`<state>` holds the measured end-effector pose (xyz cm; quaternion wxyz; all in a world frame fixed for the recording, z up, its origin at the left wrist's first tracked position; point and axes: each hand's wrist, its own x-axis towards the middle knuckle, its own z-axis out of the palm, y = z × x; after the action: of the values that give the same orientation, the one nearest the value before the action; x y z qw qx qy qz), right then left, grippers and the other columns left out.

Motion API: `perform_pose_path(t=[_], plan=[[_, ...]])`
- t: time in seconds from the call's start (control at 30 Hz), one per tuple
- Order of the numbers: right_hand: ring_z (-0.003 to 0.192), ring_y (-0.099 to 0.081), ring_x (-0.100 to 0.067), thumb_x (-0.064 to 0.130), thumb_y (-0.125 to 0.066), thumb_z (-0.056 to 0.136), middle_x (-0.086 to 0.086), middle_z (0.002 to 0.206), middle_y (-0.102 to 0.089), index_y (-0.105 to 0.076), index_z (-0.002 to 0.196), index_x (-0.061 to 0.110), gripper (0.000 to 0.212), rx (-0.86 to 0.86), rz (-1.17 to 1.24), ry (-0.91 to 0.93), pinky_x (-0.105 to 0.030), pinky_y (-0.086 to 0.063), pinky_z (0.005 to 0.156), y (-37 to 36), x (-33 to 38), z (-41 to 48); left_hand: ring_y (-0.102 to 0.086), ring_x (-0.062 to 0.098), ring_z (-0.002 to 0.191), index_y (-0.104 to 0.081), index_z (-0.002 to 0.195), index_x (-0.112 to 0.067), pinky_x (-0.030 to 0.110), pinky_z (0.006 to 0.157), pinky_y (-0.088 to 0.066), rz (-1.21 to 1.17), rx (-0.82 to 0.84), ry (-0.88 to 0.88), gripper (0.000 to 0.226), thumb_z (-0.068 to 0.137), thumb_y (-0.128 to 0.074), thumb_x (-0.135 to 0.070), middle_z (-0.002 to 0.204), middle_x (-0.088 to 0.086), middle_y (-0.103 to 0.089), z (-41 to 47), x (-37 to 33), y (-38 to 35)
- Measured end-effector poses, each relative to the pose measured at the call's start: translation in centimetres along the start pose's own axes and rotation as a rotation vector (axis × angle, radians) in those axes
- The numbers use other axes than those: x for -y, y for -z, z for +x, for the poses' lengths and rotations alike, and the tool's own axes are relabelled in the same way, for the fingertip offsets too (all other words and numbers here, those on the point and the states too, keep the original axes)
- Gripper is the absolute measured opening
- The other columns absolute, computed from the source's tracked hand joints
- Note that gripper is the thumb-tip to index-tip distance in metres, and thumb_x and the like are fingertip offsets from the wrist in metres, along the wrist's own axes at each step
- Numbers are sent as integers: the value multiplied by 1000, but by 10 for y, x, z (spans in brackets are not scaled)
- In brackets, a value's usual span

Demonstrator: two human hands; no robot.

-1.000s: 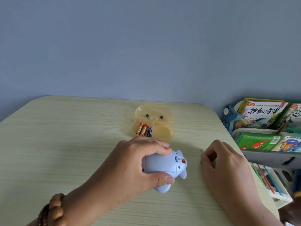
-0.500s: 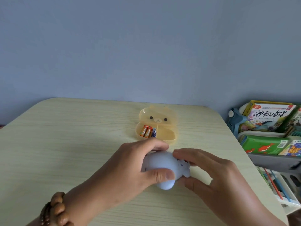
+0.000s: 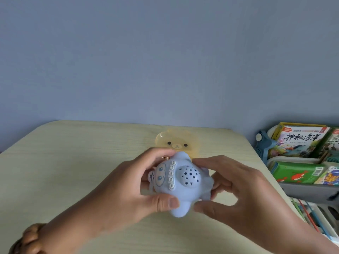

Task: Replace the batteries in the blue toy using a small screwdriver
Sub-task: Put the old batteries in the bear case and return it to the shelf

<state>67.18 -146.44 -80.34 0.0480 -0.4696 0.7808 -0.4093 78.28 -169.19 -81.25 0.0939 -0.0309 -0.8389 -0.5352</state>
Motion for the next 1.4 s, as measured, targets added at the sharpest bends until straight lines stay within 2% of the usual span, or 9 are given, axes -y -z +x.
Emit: perform_pose_path(t=[0.2,0.3,0.5,0.63,0.73,1.0,1.13,1.23,1.4], plan=[[79,-71,-2,39,-84,75,25,90,-72,-66,122,39,50,-46,-80,-2,-18,-58,74,16,-7,91,-73,17,106,-59,120,-30,37,91,-58,-13,-111,37,63,66,-87,-44,120,-3,-72,70,2,54],[86,-71,2,43,-80,78,22,109,-71,-64,125,41,49,-57,-102,-18,-19,-56,81,18,-24,146,-74,19,103,-64,117,-30,32,89,-59,-2,-187,26,53,69,-83,-42,121,-5,-69,110,7,79],[91,-70,-2,48,-77,81,15,116,-70,-62,128,39,50,19,-157,-110,-23,-53,80,-5,-65,211,-69,13,114,-67,117,-35,42,104,-52,108,-217,93,33,85,-76,-33,119,-6,-74,157,57,103],[88,-63,4,40,-82,80,18,110,-67,-61,125,40,50,106,-178,-95,-11,-44,72,-17,-75,221,-67,9,115,-65,123,-31,38,108,-48,149,-200,117,53,75,-86,-38,121,-9,-73,158,78,107],[88,-61,6,40,-80,81,18,112,-67,-60,126,41,49,129,-174,-86,-10,-42,72,-23,-81,220,-66,9,115,-64,126,-24,35,107,-49,151,-207,129,49,80,-81,-27,122,-8,-72,156,88,105],[98,-63,-5,53,-77,80,15,126,-62,-52,138,43,64,179,-193,-171,-19,-45,77,-33,-87,214,-68,6,109,-63,126,-16,18,92,-51,186,-230,157,41,87,-76,-20,119,-5,-72,151,105,94],[108,-64,-13,54,-80,76,14,133,-59,-34,150,39,89,177,-185,-236,-28,-50,89,-29,-84,207,-69,6,108,-64,124,-18,27,98,-53,195,-251,158,41,86,-78,-20,119,-5,-72,150,114,93],[99,-69,-7,52,-79,79,16,125,-65,-42,143,36,75,148,-148,-285,-25,-53,80,-21,-85,195,-68,6,109,-64,124,-22,34,101,-52,228,-242,167,51,79,-81,-37,118,-9,-72,148,115,93],[87,-72,-2,22,-76,87,12,93,-78,-67,103,29,19,7,-32,-342,-18,-49,73,-18,-93,171,-68,6,107,-64,123,-25,38,101,-53,250,-246,179,51,77,-81,-40,115,-11,-73,148,116,89]])
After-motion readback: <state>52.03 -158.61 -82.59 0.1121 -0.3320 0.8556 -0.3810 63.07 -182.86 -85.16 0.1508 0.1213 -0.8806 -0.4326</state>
